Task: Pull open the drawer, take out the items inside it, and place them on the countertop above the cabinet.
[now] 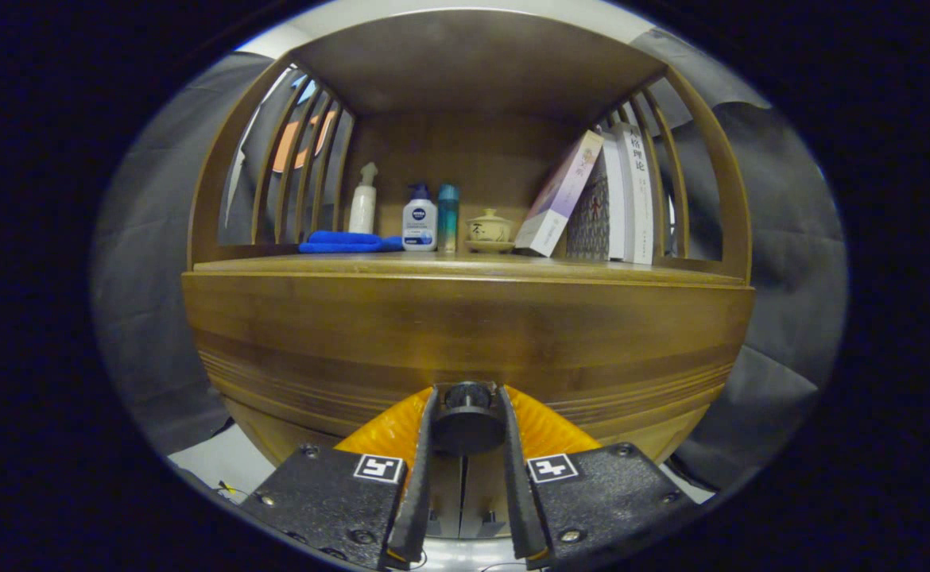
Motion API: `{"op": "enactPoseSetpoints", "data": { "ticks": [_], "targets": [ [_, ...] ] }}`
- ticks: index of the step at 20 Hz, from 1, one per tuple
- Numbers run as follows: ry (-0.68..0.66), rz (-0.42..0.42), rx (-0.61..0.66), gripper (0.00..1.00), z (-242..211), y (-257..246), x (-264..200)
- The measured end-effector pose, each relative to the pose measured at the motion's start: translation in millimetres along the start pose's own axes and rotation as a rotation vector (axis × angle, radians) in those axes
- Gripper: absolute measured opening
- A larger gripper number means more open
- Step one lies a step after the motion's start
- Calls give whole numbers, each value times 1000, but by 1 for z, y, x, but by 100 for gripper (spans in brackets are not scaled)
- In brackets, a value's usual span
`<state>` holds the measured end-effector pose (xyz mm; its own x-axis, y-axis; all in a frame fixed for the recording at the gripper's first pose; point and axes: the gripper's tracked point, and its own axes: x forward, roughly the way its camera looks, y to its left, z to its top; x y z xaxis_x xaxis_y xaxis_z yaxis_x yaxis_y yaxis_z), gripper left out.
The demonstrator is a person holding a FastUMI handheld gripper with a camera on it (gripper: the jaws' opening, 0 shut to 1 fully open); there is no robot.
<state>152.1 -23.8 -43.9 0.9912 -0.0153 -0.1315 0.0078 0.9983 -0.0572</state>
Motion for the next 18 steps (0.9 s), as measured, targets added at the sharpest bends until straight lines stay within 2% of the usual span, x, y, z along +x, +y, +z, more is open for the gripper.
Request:
{"op": "enactPoseSetpoints", "data": {
  "ticks": [6,18],
  "targets": [
    [25,22,15,38,0,0,-12],
    [50,40,16,37,-21,-1,-95]
  ]
}}
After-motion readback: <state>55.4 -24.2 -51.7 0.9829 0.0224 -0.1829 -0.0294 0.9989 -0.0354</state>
